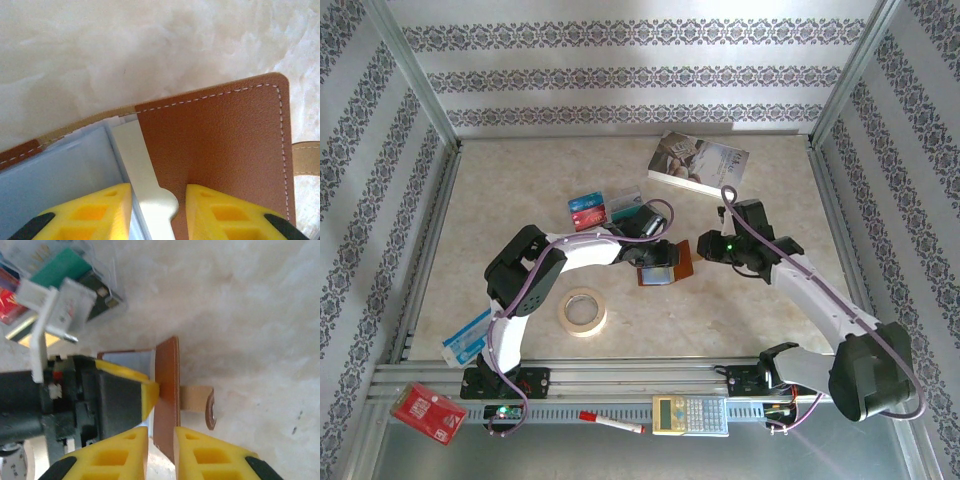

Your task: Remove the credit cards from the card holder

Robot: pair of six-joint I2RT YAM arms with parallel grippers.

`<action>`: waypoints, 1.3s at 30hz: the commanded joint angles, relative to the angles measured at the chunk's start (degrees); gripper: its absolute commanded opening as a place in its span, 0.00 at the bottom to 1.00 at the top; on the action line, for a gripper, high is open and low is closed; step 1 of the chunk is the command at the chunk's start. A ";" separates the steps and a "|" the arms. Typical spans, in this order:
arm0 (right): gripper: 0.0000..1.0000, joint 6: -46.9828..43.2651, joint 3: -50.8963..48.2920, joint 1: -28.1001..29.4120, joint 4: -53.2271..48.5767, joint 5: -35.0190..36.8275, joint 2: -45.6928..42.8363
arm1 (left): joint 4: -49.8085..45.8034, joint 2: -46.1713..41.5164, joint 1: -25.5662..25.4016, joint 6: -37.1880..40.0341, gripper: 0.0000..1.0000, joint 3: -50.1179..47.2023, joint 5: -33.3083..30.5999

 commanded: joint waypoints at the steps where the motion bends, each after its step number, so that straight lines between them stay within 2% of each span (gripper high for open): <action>1: 0.20 3.24 -1.24 1.78 1.88 -1.68 2.82 | -6.33 3.48 -0.50 0.03 0.33 -0.80 -2.55; 7: 0.18 4.41 -1.35 3.84 4.61 -1.75 8.96 | -6.40 3.40 -0.50 0.08 0.30 -0.63 -2.57; 16: 0.16 4.80 -1.25 3.96 6.65 -0.37 14.86 | -5.89 1.39 -0.43 0.16 0.28 -0.72 -1.89; 21: 0.16 4.57 -1.59 3.96 7.07 1.11 18.15 | -4.77 -3.94 -0.33 0.23 0.28 -1.88 -1.86; 28: 0.18 4.19 -1.56 4.77 7.97 -1.03 22.51 | -4.71 -11.65 1.37 -1.94 0.29 -7.53 -4.74; 33: 0.19 5.29 -1.59 7.25 7.91 -3.04 23.21 | -5.77 -17.21 2.53 -2.78 0.31 -12.16 -6.71; 39: 0.19 8.30 -2.34 10.82 7.79 -2.05 22.53 | -8.40 -20.79 2.84 -3.54 0.32 -15.42 -9.84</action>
